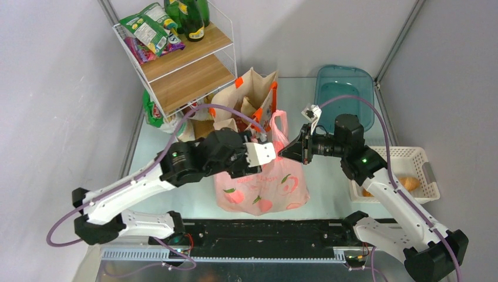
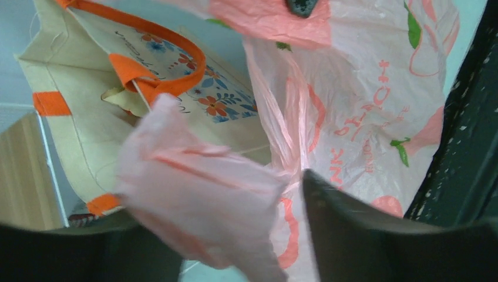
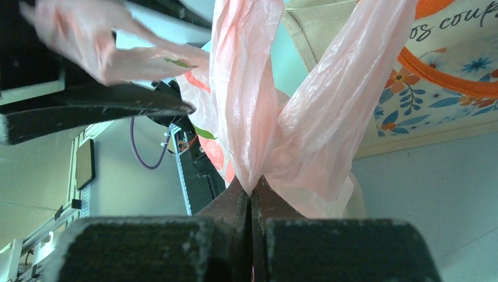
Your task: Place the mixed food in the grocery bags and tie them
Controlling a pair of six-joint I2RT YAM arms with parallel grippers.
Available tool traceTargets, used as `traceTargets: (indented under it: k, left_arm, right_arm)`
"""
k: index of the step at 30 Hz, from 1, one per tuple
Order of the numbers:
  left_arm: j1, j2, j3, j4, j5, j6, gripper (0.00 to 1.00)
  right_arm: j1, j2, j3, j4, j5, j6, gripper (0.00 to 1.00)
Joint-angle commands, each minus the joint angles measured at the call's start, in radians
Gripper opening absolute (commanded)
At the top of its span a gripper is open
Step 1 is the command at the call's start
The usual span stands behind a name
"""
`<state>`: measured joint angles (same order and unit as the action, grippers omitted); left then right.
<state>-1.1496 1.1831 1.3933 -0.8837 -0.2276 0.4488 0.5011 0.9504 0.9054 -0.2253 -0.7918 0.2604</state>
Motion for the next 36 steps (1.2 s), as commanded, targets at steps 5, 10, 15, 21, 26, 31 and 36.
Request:
traceTargets:
  k: [5,10,15,21,26,31,36]
  left_arm:
    - [0.128,-0.175,-0.08,0.095,0.202,-0.166,0.99]
    - [0.181,-0.306,-0.2,0.189,0.175,-0.222,1.0]
    - [0.226,-0.447,-0.333,0.3,0.243,-0.275,1.0]
    - [0.259,-0.555,-0.451,0.376,0.32,-0.3,0.83]
    - [0.269,-0.535,-0.456,0.389,0.345,-0.29,0.67]
    - [0.274,-0.481,-0.438,0.389,0.356,-0.283,0.59]
    - [0.277,-0.458,-0.416,0.388,0.344,-0.275,0.1]
  right_arm:
    - [-0.002,-0.003,0.042,0.017,-0.006,-0.009,0.0]
    - [-0.001,-0.001,0.042,0.024,-0.01,-0.005,0.0]
    - [0.001,-0.002,0.042,0.026,-0.01,0.0,0.0]
    - [0.002,-0.002,0.043,0.028,-0.01,0.0,0.0]
    - [0.005,-0.006,0.042,0.026,-0.005,-0.002,0.0]
    - [0.005,-0.015,0.042,0.025,-0.004,0.001,0.0]
    - [0.005,-0.019,0.042,0.021,-0.004,0.001,0.0]
